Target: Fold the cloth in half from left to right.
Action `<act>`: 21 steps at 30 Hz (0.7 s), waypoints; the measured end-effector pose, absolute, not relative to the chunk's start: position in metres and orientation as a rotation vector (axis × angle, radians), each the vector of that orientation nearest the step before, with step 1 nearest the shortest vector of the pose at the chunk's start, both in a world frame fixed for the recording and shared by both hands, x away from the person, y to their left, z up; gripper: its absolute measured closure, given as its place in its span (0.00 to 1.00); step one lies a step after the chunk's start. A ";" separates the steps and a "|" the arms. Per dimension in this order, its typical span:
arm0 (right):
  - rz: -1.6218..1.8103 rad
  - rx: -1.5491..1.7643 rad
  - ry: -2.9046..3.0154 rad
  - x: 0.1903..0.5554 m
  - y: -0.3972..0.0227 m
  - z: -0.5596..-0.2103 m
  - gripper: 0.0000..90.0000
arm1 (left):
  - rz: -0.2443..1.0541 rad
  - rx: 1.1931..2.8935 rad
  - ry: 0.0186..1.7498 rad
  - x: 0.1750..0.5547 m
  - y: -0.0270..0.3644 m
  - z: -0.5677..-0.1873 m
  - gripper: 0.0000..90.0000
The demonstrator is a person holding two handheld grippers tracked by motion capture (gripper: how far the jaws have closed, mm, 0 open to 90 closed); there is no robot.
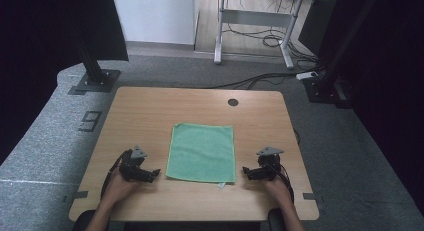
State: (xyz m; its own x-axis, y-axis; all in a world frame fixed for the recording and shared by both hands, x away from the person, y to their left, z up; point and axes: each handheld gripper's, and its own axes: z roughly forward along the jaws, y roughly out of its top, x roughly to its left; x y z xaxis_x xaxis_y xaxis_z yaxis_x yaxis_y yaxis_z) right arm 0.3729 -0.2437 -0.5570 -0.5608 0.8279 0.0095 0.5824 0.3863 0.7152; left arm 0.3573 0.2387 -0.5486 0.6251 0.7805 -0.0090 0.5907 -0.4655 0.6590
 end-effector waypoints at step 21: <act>1.034 1.244 2.301 0.367 -0.229 -0.549 0.01 | 0.404 2.166 1.023 0.393 0.207 -0.520 0.00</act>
State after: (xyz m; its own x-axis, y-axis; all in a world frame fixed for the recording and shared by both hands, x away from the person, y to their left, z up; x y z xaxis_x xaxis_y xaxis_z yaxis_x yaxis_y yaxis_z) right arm 0.3667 -0.2290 -0.5492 -0.5659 0.8228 0.0522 0.5855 0.3566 0.7280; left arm 0.3934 0.2068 -0.5203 0.6400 0.7682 -0.0147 0.5507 -0.4453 0.7060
